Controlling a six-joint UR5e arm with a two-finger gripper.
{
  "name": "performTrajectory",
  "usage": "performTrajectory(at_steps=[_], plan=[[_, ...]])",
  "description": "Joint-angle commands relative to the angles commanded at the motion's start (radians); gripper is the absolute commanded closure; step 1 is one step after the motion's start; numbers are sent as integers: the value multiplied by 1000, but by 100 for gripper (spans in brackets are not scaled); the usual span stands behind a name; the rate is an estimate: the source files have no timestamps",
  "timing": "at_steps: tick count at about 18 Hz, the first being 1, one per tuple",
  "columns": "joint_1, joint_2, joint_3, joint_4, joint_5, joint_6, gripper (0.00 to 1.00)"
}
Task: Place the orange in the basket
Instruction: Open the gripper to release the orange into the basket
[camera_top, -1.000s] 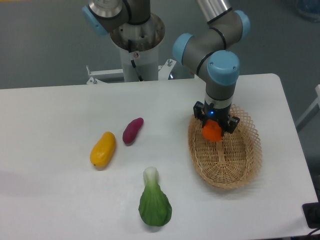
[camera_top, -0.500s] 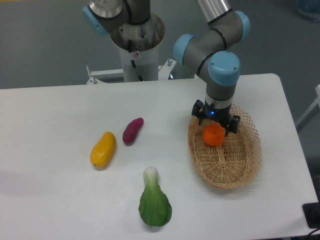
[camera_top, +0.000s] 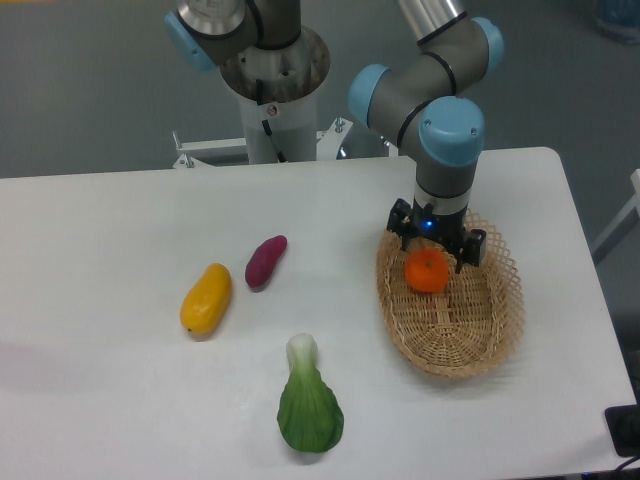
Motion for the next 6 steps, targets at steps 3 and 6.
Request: performTrajectory(at_steps=[3,6], plan=[[2,0,0,0,0,0,0],[3,2,-3,2,0,2,0]])
